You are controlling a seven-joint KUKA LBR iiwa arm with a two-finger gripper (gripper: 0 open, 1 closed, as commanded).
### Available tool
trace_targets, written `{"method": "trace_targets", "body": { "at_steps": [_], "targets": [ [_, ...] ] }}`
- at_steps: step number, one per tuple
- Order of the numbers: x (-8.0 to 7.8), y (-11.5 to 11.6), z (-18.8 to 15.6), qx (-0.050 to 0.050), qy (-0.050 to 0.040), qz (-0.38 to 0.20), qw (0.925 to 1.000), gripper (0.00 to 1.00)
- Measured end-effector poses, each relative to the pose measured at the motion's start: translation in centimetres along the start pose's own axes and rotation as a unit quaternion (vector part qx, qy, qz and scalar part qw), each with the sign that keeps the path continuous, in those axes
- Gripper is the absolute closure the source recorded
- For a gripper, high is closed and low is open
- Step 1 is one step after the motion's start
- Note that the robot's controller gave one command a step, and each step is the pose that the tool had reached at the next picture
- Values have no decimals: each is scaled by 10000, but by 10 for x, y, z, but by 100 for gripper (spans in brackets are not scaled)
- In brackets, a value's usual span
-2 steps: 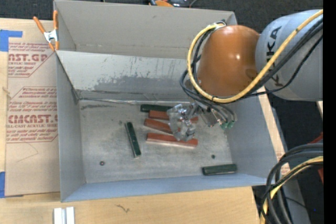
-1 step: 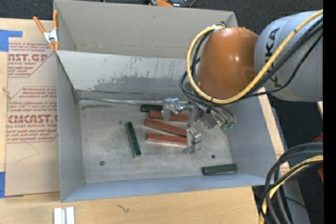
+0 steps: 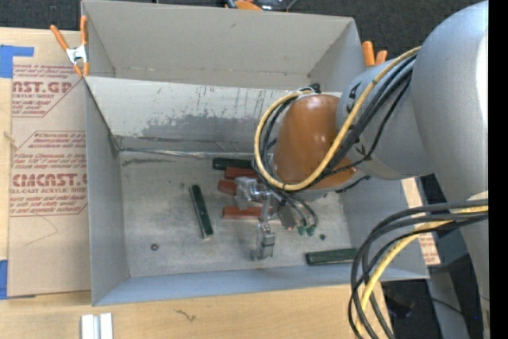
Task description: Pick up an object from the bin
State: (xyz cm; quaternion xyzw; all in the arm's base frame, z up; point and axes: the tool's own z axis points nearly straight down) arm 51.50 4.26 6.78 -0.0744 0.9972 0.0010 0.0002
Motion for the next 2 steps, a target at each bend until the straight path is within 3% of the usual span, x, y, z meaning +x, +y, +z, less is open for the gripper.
{"method": "trace_targets", "body": {
  "at_steps": [1, 2],
  "targets": [
    [-1, 0, -3, 4, -2, -8, 10000, 100],
    [20, 22, -170, 11, -42, -120, 9999, 100]
  ]
}}
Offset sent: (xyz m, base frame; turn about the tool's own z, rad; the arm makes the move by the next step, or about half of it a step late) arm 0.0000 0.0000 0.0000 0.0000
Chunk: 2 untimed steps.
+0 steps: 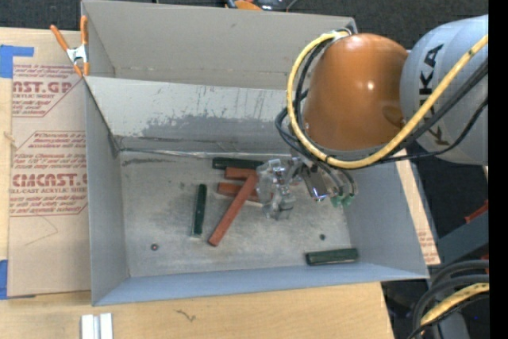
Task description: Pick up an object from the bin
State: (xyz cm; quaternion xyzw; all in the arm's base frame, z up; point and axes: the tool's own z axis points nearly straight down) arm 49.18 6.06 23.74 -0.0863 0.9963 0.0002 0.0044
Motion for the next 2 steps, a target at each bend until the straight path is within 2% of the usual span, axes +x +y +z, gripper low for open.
{"method": "trace_targets", "body": {
  "at_steps": [1, 2],
  "targets": [
    [1, 0, 5, 0, 34, 3, 10000, 0],
    [-27, 18, 124, -13, 67, -959, 9954, 0]
  ]
}}
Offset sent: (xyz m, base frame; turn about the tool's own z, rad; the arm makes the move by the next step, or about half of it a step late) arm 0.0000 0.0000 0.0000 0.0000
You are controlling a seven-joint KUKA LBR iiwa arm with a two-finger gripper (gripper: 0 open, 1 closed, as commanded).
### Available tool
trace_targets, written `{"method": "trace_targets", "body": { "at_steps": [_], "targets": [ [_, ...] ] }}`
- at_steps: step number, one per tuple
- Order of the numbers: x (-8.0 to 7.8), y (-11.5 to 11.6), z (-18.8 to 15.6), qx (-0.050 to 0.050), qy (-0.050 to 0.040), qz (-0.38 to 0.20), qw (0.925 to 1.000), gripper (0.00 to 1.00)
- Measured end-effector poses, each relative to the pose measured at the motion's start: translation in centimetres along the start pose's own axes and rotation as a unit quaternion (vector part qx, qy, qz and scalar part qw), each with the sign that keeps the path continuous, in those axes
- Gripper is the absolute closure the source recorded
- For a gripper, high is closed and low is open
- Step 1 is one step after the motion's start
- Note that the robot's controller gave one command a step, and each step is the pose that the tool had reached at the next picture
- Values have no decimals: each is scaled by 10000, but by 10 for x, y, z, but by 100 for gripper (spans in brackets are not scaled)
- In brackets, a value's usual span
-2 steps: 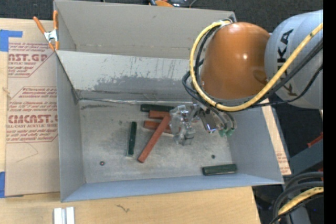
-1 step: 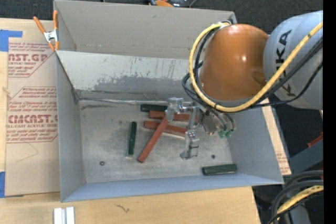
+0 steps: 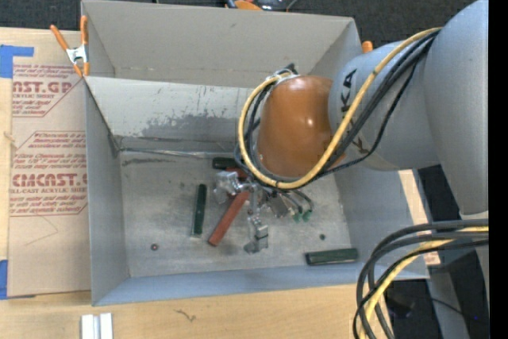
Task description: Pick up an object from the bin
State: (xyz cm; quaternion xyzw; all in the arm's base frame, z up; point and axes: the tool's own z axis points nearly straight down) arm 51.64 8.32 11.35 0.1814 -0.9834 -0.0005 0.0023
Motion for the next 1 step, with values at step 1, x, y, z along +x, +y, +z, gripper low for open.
{"method": "trace_targets", "body": {
  "at_steps": [1],
  "targets": [
    [-9, 34, 44, 4, -28, -1460, 9893, 0]
  ]
}}
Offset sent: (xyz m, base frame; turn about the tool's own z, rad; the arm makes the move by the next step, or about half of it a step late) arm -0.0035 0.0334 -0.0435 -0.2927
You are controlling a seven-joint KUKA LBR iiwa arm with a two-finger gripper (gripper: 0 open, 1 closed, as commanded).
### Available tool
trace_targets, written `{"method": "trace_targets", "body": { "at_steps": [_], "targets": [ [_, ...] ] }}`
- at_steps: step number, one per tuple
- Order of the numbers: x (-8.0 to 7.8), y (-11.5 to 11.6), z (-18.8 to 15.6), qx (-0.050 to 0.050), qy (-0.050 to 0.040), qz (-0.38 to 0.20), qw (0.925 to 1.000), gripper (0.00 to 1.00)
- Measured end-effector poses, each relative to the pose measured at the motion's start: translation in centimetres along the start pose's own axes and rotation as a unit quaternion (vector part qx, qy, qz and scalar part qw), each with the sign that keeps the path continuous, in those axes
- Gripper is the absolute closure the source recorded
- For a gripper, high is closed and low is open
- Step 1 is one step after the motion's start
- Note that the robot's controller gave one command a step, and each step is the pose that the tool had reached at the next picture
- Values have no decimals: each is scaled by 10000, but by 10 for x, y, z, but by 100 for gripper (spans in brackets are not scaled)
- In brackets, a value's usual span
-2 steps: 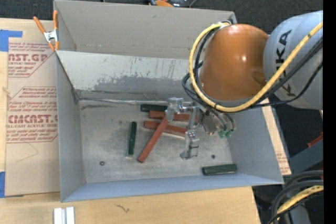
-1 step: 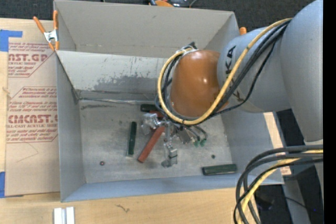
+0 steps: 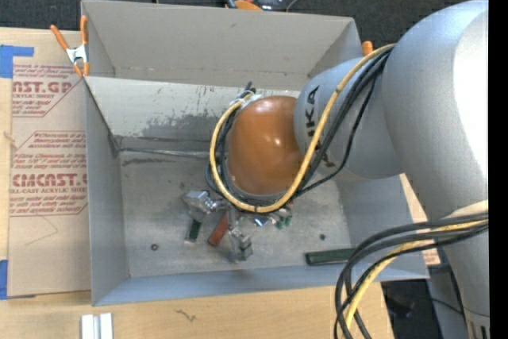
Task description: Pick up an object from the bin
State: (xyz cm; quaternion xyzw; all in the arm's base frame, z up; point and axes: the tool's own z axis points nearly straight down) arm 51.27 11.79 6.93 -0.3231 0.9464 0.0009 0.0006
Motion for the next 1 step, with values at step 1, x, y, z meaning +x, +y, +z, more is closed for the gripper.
{"method": "trace_targets", "body": {
  "at_steps": [1],
  "targets": [
    [-1, -1, -2, 7, -21, 6, 10000, 100]
  ]
}}
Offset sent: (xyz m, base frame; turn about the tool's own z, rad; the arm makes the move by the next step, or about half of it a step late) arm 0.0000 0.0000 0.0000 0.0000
